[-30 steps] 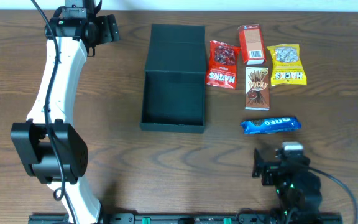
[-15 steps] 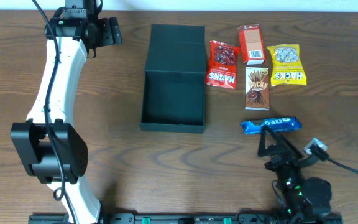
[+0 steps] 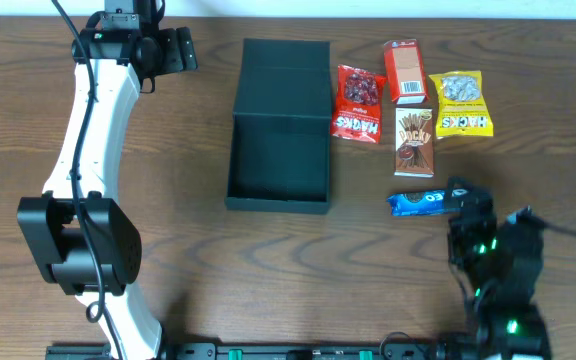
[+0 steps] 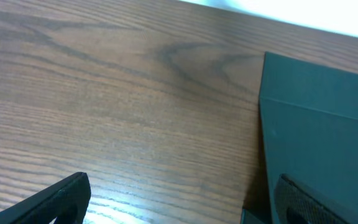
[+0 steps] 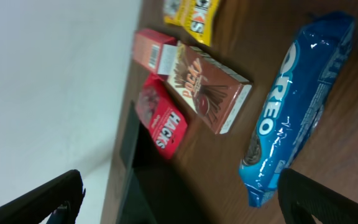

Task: Pack container
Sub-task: 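Reach the right gripper to the blue Oreo pack and grasp it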

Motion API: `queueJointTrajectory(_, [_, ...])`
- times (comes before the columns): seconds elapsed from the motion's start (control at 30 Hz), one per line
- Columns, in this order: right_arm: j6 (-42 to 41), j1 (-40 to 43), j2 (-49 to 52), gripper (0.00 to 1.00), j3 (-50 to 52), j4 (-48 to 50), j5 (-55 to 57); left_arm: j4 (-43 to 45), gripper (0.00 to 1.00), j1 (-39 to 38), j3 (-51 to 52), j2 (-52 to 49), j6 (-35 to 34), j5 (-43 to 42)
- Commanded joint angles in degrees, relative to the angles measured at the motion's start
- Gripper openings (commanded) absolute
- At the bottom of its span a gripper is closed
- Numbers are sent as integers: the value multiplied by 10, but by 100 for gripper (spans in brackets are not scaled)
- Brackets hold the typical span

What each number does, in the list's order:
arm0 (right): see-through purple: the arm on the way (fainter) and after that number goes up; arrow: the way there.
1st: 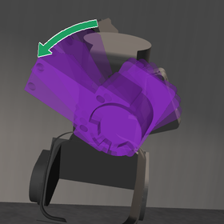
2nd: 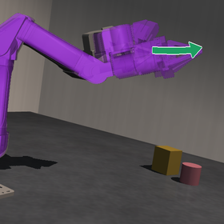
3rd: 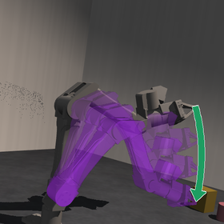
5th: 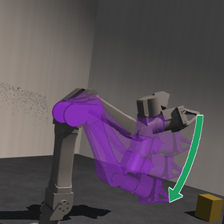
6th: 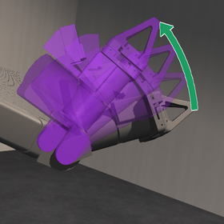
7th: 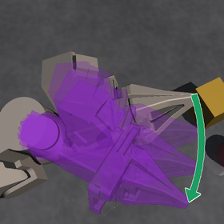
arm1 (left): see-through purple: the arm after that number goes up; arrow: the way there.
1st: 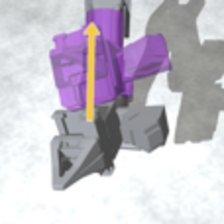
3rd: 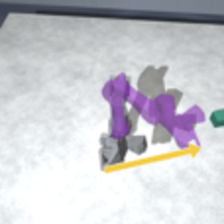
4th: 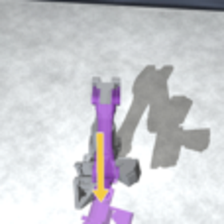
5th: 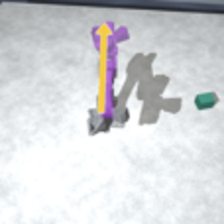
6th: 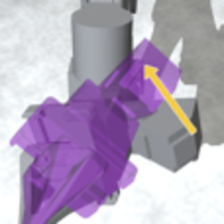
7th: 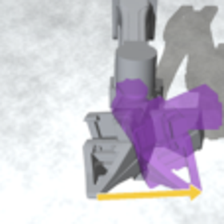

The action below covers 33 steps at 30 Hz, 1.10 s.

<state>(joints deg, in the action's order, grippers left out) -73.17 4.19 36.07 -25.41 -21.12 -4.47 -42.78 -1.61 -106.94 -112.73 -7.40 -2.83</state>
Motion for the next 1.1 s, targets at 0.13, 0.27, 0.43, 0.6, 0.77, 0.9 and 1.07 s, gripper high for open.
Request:
queueJointTrajectory(0.13, [53, 34, 244, 99, -165, -51, -134, 0, 95, 1, 3, -5, 8, -2])
queueJointTrajectory(0.27, [90, 34, 334, 99, -196, -10, -220, 0, 95, 1, 3, -5, 8, -2])
queueJointTrajectory(0.43, [124, 34, 381, 99, -196, 33, -215, 0, 95, 1, 3, -5, 8, -2])
queueJointTrajectory(0.6, [46, 34, 401, 99, -196, 40, -169, 0, 95, 1, 3, -5, 8, -7])
queueJointTrajectory(0.77, [-43, 34, 439, 96, -196, -22, -167, 0, 95, 1, 3, -5, 8, -13])
queueJointTrajectory(0.9, [-68, 34, 457, 96, -196, -83, -164, 0, 95, 1, 3, -5, 8, -13])
queueJointTrajectory(1.07, [-67, 36, 458, 95, -200, -126, -121, 0, 95, 1, 3, -5, 8, -13])
